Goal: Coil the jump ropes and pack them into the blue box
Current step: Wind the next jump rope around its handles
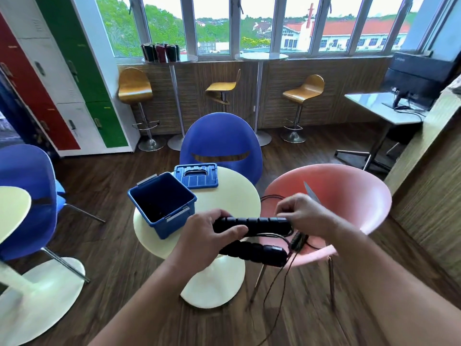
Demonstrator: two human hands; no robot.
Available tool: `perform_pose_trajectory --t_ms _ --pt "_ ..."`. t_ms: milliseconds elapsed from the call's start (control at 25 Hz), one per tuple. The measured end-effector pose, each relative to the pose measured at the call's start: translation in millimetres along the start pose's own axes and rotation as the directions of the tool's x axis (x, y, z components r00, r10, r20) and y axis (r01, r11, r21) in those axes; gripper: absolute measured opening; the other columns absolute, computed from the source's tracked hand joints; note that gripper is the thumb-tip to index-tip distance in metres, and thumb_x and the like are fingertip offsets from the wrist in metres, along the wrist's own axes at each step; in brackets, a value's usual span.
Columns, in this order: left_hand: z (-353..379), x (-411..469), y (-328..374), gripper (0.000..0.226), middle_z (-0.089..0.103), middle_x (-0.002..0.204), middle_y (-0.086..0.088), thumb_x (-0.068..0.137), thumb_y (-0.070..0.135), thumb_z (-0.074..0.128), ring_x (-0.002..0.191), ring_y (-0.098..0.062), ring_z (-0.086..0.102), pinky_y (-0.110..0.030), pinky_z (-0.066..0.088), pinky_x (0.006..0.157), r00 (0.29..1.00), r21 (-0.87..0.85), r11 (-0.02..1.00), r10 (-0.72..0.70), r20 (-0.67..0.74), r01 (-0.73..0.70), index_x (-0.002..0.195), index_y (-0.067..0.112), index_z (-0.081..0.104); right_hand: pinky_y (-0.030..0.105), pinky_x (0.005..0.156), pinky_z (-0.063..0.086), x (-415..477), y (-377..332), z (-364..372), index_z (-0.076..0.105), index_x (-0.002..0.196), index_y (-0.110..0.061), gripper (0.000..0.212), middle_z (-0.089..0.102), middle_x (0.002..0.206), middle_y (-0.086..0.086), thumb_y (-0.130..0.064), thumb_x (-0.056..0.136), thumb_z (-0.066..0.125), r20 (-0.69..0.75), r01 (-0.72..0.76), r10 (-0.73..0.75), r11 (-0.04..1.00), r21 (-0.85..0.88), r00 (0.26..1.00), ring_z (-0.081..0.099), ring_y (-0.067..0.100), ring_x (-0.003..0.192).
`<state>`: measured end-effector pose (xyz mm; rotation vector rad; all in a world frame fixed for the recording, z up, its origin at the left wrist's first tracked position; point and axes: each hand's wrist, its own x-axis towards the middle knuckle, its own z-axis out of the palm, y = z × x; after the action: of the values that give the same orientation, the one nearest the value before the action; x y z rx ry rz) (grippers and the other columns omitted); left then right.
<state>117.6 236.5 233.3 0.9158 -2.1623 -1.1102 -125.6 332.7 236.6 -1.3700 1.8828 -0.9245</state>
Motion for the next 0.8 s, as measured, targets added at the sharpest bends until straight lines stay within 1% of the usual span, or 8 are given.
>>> perform_pose_trajectory --t_ms 80,200,320,360,440,520,680,800 --pt "2.1 -1.3 -3.9 0.018 0.071 0.068 0.003 0.077 0.040 0.085 0.059 -0.005 0.063 -0.023 0.051 0.055 0.999 0.045 0.999 0.027 0.025 -0.029 0.079 0.027 0.072 0.026 0.051 0.033 10.6 -18.0 -9.4 0.072 0.058 -0.019 0.021 0.052 0.050 -0.010 -0.010 0.077 0.072 -0.017 0.016 -0.017 0.998 -0.054 1.000 0.042 0.008 0.048" --pt "4.0 0.7 -11.9 0.023 0.071 0.066 0.007 0.075 0.049 0.079 0.062 -0.008 0.067 -0.032 0.057 0.059 0.999 0.152 0.987 0.041 0.021 -0.043 0.080 0.028 0.071 0.026 0.051 0.035 12.8 -53.1 -9.3 0.077 0.067 -0.015 0.010 0.054 0.051 -0.007 -0.018 0.076 0.073 -0.011 0.030 -0.032 0.992 -0.121 0.999 0.043 0.010 0.047" --pt "-0.3 6.6 -13.1 0.023 0.070 0.067 0.006 0.078 0.044 0.077 0.066 -0.007 0.066 -0.027 0.054 0.059 0.993 0.212 0.977 0.027 -0.111 -0.003 0.078 0.024 0.066 0.025 0.046 0.042 -4.1 -84.1 11.5 0.076 0.071 -0.012 0.016 0.058 0.051 -0.002 -0.023 0.081 0.070 -0.085 0.062 -0.091 0.954 -0.293 0.992 0.047 0.005 0.044" --pt "-2.3 10.1 -12.6 0.022 0.069 0.067 0.006 0.079 0.042 0.077 0.068 -0.008 0.066 -0.027 0.053 0.060 0.985 0.212 0.977 0.025 -0.172 0.012 0.078 0.023 0.066 0.027 0.046 0.046 -12.5 -90.5 24.5 0.074 0.072 -0.011 0.018 0.061 0.053 0.001 -0.024 0.084 0.068 -0.109 0.067 -0.099 0.961 -0.267 0.989 0.051 0.007 0.045" --pt "-4.6 17.4 -9.5 0.024 0.068 0.067 0.006 0.080 0.043 0.071 0.069 -0.008 0.065 -0.026 0.050 0.062 0.960 0.167 0.985 0.013 -0.280 0.035 0.077 0.020 0.065 0.029 0.039 0.047 -29.1 -93.9 56.5 0.069 0.073 -0.007 0.025 0.058 0.051 0.002 -0.020 0.093 0.063 -0.107 0.049 -0.044 0.998 0.037 0.993 0.051 0.014 0.041" --pt "-4.3 22.8 -5.0 0.025 0.065 0.063 0.006 0.082 0.042 0.059 0.065 -0.008 0.062 -0.025 0.046 0.059 0.935 0.094 0.994 -0.013 -0.354 0.050 0.074 0.019 0.063 0.025 0.035 0.042 -39.0 -88.1 91.0 0.063 0.075 -0.008 0.031 0.052 0.048 0.002 -0.018 0.102 0.053 -0.076 0.029 -0.005 0.949 0.314 0.997 0.045 0.018 0.037" --pt "1.9 24.4 -0.8 0.031 0.052 0.052 0.005 0.093 0.024 0.054 0.053 -0.016 0.048 -0.031 0.038 0.054 0.911 -0.044 0.994 -0.113 -0.397 0.104 0.065 0.009 0.056 0.026 0.039 0.034 -46.7 -55.7 130.4 0.059 0.077 -0.017 0.033 0.046 0.051 0.001 -0.019 0.107 0.044 0.038 -0.005 -0.017 0.860 0.510 0.999 0.036 0.016 0.043" --pt "5.1 24.6 1.8 0.036 0.042 0.054 0.000 0.092 0.025 0.052 0.055 -0.017 0.039 -0.034 0.034 0.056 0.914 -0.228 0.962 -0.222 -0.340 0.149 0.063 0.004 0.048 0.025 0.042 0.039 -46.0 -31.4 131.5 0.063 0.075 -0.016 0.035 0.045 0.053 0.001 -0.033 0.103 0.047 0.210 -0.081 -0.055 0.805 0.588 0.976 0.035 0.015 0.045"
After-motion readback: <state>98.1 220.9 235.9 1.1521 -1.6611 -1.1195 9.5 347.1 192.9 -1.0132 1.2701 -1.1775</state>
